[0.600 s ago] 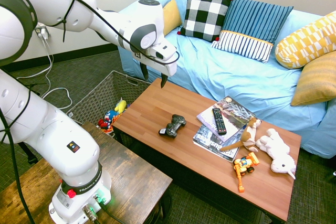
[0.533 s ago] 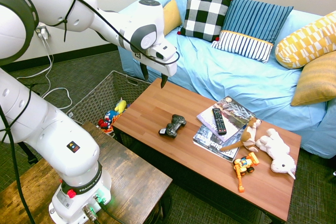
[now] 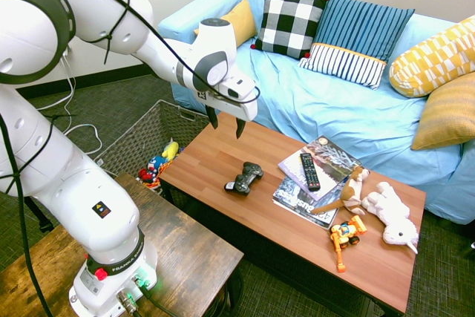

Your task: Put the gamepad in the basket

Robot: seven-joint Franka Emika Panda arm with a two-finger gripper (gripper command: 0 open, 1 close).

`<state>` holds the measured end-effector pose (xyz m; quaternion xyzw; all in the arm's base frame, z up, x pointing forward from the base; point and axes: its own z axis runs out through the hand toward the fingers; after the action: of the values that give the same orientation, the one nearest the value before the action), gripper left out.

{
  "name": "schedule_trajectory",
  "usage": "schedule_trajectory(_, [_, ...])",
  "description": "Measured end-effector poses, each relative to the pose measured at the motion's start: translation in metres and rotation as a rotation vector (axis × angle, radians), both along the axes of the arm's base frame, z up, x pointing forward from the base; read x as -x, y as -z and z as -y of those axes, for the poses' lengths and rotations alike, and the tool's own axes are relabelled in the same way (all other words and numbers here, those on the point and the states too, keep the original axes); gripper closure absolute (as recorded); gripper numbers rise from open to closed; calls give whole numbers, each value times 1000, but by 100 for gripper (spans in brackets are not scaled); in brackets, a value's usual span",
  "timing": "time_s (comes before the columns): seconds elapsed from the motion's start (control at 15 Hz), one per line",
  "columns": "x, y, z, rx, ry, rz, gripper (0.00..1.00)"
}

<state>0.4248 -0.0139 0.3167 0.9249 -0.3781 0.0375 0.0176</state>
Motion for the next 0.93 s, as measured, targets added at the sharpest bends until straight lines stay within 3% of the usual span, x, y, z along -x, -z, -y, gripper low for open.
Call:
schedule_trajectory(0.53, [-3, 108, 32, -33, 44, 8, 0])
schedule_trajectory(0.93, [-7, 162, 51, -30, 112, -7, 0])
